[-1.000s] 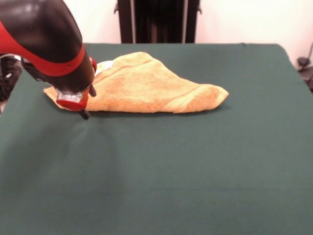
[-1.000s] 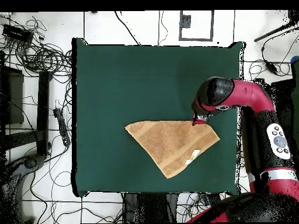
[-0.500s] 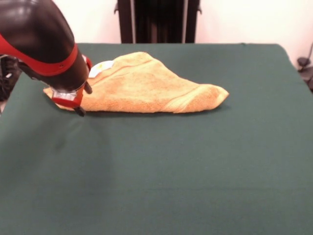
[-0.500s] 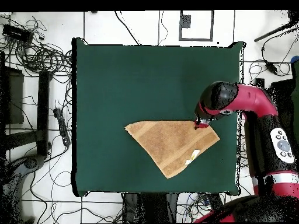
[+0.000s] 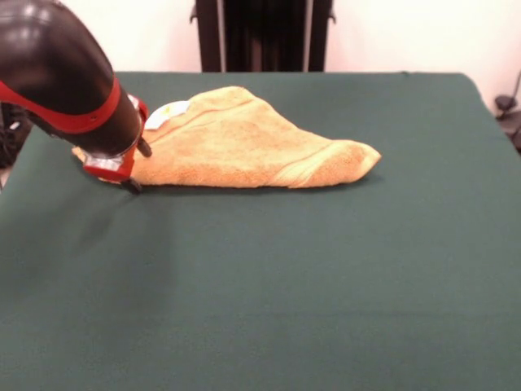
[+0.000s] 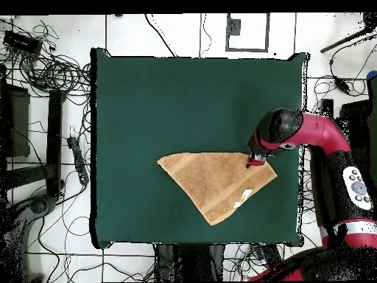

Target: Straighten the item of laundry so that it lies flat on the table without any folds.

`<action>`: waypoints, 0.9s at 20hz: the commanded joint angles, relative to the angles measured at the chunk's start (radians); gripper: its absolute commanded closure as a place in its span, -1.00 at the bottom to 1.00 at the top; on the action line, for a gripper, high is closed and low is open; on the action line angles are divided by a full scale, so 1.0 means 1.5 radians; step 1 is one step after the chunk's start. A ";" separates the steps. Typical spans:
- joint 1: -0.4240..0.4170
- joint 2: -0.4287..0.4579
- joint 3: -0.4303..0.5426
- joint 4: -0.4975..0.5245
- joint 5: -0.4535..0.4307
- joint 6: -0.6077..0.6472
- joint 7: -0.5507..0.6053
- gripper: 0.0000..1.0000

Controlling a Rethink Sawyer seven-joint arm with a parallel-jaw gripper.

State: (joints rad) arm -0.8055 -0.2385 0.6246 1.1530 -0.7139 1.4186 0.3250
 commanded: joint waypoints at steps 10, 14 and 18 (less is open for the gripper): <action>0.025 0.046 0.030 0.040 0.005 -0.066 -0.095 -1.00; 0.037 0.051 0.029 0.042 0.001 -0.073 -0.084 -1.00; 0.043 0.057 0.027 0.043 0.000 -0.075 -0.075 -1.00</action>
State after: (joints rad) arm -0.8025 -0.2297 0.6246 1.1529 -0.7083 1.4192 0.3250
